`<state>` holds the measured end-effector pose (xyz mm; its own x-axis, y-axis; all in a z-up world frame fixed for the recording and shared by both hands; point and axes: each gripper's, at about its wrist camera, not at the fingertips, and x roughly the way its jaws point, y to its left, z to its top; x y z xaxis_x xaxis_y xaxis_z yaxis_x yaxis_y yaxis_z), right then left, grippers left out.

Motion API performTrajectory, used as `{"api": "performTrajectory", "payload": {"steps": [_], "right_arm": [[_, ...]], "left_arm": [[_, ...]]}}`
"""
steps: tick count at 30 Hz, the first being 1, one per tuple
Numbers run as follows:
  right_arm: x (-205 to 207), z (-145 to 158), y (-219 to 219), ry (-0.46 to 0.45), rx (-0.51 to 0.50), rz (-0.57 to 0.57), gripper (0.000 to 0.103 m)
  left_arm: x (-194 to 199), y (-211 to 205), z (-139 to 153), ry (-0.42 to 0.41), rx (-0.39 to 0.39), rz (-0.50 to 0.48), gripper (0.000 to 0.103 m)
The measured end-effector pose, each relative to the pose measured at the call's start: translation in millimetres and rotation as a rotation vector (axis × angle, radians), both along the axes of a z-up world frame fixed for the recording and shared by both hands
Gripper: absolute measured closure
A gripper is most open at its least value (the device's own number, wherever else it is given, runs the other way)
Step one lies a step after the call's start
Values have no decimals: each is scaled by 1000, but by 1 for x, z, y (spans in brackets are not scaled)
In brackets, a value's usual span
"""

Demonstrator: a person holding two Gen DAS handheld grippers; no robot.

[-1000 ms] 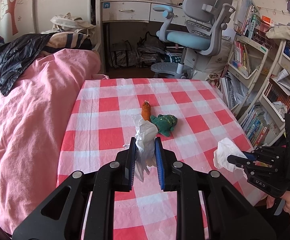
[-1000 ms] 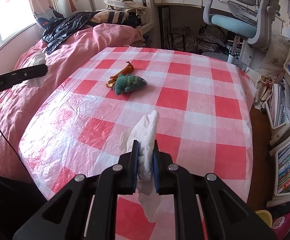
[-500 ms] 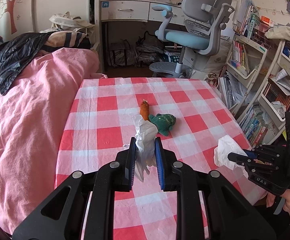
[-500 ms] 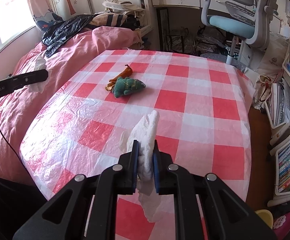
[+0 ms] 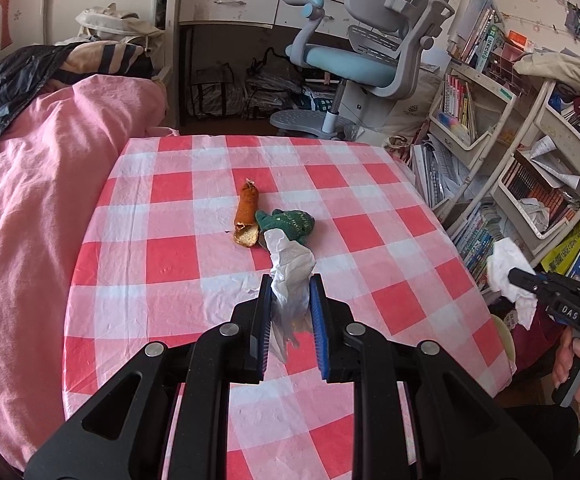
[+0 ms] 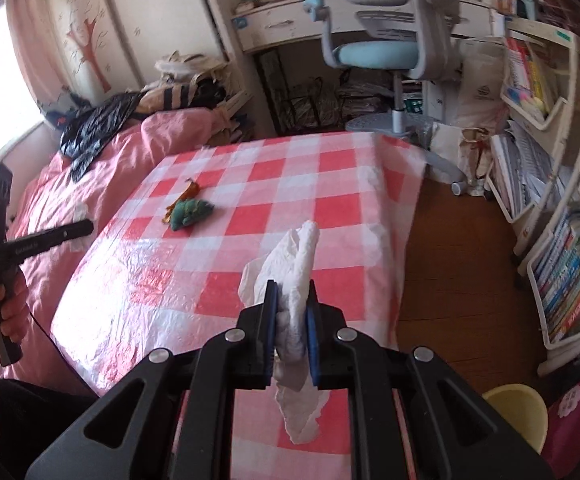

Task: Collect trash
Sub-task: 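Carry both tissues over the yellow bin and open both grippers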

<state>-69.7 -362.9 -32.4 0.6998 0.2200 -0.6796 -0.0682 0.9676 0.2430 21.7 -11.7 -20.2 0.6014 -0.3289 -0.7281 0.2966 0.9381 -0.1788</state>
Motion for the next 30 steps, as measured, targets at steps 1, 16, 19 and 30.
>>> {"api": "performTrajectory", "payload": {"steps": [1,16,19,30], "right_arm": [[-5,0,-10,-4,-13,-20,88],[-100,-130,-149,243,46,-278,88],[-112,-147,-162,266,58,-292,88],[-156,-162,-201,234,3,-371,54]], "left_arm": [[1,0,-1,5,-9,-2,85],[-37,-209,-22,-3,23,-411,85],[-58,-274,-30,-20,70,-518,85],[-125,-453,-84,26,156,-815,85]]}}
